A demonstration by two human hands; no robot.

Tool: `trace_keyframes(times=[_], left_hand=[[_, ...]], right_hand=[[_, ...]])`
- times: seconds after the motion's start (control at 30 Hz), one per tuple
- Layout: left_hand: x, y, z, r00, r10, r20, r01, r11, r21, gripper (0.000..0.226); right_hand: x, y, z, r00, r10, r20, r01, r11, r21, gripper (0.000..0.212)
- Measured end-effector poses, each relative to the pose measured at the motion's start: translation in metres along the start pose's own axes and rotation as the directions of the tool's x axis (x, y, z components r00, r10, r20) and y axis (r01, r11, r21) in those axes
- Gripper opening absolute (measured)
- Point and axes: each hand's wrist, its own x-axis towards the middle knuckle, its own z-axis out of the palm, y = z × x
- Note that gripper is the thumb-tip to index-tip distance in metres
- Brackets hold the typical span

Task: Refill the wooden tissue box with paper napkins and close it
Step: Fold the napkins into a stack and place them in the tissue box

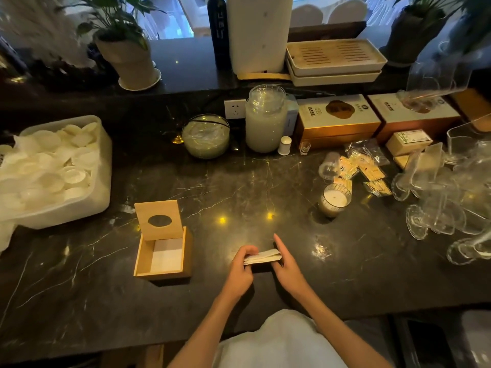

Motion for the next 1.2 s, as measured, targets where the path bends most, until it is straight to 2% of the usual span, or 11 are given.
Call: trace_keyframes(times=[0.17, 0.33, 0.4, 0.63, 0.83, 1.03, 1.13, 1.2], left_hand=[[0.003, 0.0, 0.0, 1.0, -0.002, -0.006, 0.002, 1.0, 0.014, 0.042], [0.007, 0.002, -0.01, 0.998, -0.049, -0.045, 0.048, 0.999, -0.016, 0.02], [0.009, 0.002, -0.015, 0.997, -0.064, -0.034, 0.062, 0.997, -0.043, 0.017], [0.009, -0.004, -0.016, 0.963, -0.267, 0.038, 0.27, 0.954, -0.133, 0.025], [0.006, 0.003, -0.011, 0.955, -0.291, 0.064, 0.296, 0.949, -0.108, 0.03], [0.002, 0.014, -0.011, 0.923, -0.351, 0.159, 0.382, 0.889, -0.254, 0.039], [-0.001, 0.018, -0.014, 0.933, -0.322, 0.163, 0.358, 0.88, -0.312, 0.058], [-0.002, 0.02, -0.017, 0.942, -0.301, 0.147, 0.332, 0.896, -0.293, 0.052]], right_hand=[[0.002, -0.006, -0.001, 1.0, -0.011, 0.001, 0.011, 1.0, 0.015, 0.068], [0.006, -0.003, -0.011, 0.998, -0.055, -0.021, 0.053, 0.996, -0.076, 0.032], [0.007, -0.005, -0.016, 0.998, -0.046, -0.036, 0.044, 0.997, -0.062, 0.028], [0.008, -0.003, -0.016, 0.991, 0.126, -0.043, -0.121, 0.987, 0.104, 0.035], [0.011, -0.004, -0.004, 0.98, 0.195, 0.036, -0.198, 0.975, 0.099, 0.05], [0.014, 0.0, 0.001, 0.966, 0.247, 0.074, -0.255, 0.955, 0.149, 0.055], [0.015, -0.004, 0.003, 0.963, 0.258, 0.077, -0.268, 0.95, 0.16, 0.055], [0.015, -0.007, 0.004, 0.963, 0.261, 0.07, -0.27, 0.948, 0.17, 0.054]])
